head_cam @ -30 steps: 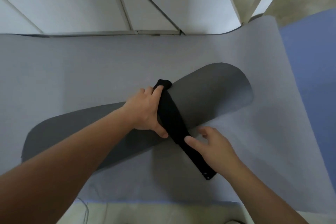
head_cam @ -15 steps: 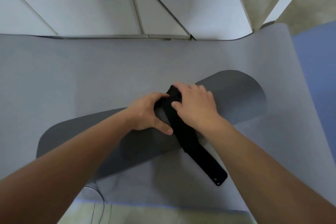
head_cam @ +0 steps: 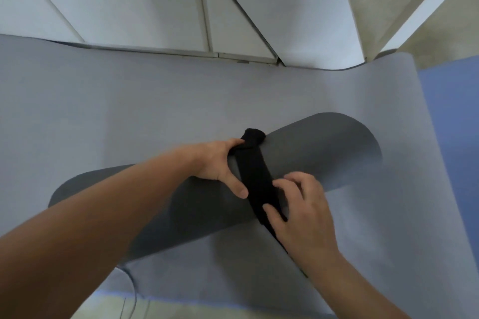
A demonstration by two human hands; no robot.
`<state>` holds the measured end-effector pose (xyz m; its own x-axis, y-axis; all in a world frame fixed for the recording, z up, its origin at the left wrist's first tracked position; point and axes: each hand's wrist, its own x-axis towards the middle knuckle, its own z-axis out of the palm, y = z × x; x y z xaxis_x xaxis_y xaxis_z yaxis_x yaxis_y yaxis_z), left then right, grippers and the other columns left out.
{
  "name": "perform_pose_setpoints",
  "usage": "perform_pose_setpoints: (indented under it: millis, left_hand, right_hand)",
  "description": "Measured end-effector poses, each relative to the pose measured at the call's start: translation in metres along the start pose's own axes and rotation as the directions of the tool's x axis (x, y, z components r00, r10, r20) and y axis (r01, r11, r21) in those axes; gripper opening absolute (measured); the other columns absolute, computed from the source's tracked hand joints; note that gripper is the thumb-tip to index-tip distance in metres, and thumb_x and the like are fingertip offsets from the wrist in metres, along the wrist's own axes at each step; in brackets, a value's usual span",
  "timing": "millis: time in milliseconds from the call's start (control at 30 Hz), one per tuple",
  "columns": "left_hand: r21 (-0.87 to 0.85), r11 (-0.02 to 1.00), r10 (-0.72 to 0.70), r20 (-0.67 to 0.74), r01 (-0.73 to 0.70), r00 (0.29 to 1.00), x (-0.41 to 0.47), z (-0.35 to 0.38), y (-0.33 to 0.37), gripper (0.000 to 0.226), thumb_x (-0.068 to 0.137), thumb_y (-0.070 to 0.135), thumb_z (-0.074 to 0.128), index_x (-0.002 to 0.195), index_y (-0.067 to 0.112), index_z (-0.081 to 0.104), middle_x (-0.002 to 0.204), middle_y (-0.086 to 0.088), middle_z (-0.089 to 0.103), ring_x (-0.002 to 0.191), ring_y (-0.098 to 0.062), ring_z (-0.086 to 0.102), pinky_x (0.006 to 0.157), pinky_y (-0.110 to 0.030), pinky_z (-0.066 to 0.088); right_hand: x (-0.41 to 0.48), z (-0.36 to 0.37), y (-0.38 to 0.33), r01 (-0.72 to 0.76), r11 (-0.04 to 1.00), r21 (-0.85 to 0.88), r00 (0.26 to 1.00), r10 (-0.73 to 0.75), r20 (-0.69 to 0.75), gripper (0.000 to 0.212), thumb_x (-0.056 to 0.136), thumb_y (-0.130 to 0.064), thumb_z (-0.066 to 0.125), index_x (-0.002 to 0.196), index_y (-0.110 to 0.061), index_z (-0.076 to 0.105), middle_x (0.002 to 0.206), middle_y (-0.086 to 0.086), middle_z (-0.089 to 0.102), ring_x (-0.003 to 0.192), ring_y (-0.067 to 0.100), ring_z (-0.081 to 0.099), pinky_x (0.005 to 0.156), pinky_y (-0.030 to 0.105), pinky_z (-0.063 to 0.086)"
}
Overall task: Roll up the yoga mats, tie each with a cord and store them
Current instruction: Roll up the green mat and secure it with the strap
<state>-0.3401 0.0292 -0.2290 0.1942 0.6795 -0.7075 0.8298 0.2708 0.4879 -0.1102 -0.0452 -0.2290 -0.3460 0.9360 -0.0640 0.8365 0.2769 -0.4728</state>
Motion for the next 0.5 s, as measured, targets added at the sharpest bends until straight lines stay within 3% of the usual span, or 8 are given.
perform_pose_setpoints:
  millis: [67,133,200,300,333,400,433,500]
  left_hand:
    - [0.022,1.000,0.023,-0.044,-0.022,0.999,-0.002,0.006,-0.001,0.129,0.049,0.055,0.093,0.153,0.034,0.021,0.146,0.006,0.046,0.132,-0.020,0.046,0.110,-0.036,0.039]
    - [0.014,0.999,0.053,-0.093,-0.052,0.994,-0.006,0.011,-0.001,0.127,0.049,0.054,0.093,0.153,0.034,0.023,0.144,0.006,0.048,0.129,-0.019,0.049,0.106,-0.032,0.040]
    - [0.038,0.997,0.073,-0.133,-0.069,0.988,-0.010,0.013,-0.001,0.124,0.048,0.056,0.092,0.150,0.035,0.026,0.140,0.007,0.051,0.126,-0.020,0.051,0.103,-0.033,0.043]
    - [0.087,0.994,0.084,-0.163,-0.070,0.983,-0.021,0.011,0.003,0.119,0.047,0.057,0.092,0.147,0.038,0.029,0.134,0.008,0.055,0.121,-0.019,0.054,0.099,-0.034,0.045]
    - [0.101,0.992,0.094,-0.183,-0.077,0.979,-0.025,0.007,0.005,0.119,0.045,0.058,0.091,0.146,0.039,0.030,0.134,0.008,0.055,0.121,-0.020,0.054,0.100,-0.034,0.045]
    - [0.142,0.985,0.134,-0.233,-0.103,0.963,-0.036,-0.007,0.015,0.122,0.039,0.065,0.088,0.144,0.042,0.030,0.135,0.009,0.055,0.123,-0.020,0.054,0.103,-0.037,0.045]
    - [0.166,0.979,0.159,-0.264,-0.117,0.951,-0.044,-0.016,0.022,0.122,0.038,0.067,0.087,0.143,0.044,0.029,0.136,0.010,0.054,0.123,-0.019,0.053,0.104,-0.039,0.045]
    - [0.240,0.960,0.221,-0.322,-0.147,0.920,-0.064,-0.037,0.040,0.122,0.042,0.068,0.088,0.145,0.045,0.026,0.138,0.014,0.051,0.124,-0.016,0.051,0.105,-0.038,0.043]
  right_hand:
    - [-0.018,0.009,0.003,-0.336,0.904,0.262,0.942,0.321,0.101,0.029,0.080,-0.035,0.078,0.102,-0.023,0.063,0.095,-0.009,0.065,0.080,0.011,0.064,0.070,0.036,0.055]
    - [-0.021,0.016,0.007,-0.639,0.563,0.523,0.765,0.533,0.361,0.020,0.090,-0.035,0.068,0.095,-0.016,0.067,0.082,-0.001,0.072,0.069,0.015,0.070,0.074,0.046,0.058]
    - [-0.023,0.017,0.007,-0.747,0.256,0.614,0.625,0.586,0.516,0.024,0.094,-0.035,0.063,0.087,-0.013,0.069,0.083,0.010,0.073,0.077,0.025,0.073,0.081,0.049,0.059]
    - [-0.036,0.014,0.006,-0.738,0.146,0.658,0.581,0.634,0.511,0.029,0.093,-0.038,0.064,0.078,-0.013,0.066,0.084,0.016,0.071,0.088,0.033,0.070,0.093,0.053,0.053]
    - [-0.035,0.012,0.004,-0.724,-0.007,0.690,0.546,0.605,0.579,0.029,0.095,-0.039,0.060,0.088,-0.012,0.066,0.090,0.017,0.071,0.093,0.033,0.069,0.096,0.050,0.051]
    - [-0.030,0.010,0.004,-0.634,-0.406,0.658,0.489,0.450,0.748,0.052,0.098,-0.051,0.046,0.118,-0.004,0.056,0.111,0.025,0.065,0.108,0.038,0.063,0.101,0.047,0.045]
    - [-0.022,0.010,0.007,-0.575,-0.538,0.616,0.499,0.366,0.786,0.066,0.096,-0.058,0.043,0.129,-0.002,0.050,0.120,0.029,0.061,0.114,0.041,0.059,0.104,0.049,0.042]
    - [0.002,0.009,0.009,-0.433,-0.714,0.550,0.596,0.231,0.769,0.087,0.090,-0.067,0.043,0.139,0.005,0.041,0.133,0.034,0.052,0.124,0.047,0.051,0.110,0.054,0.035]
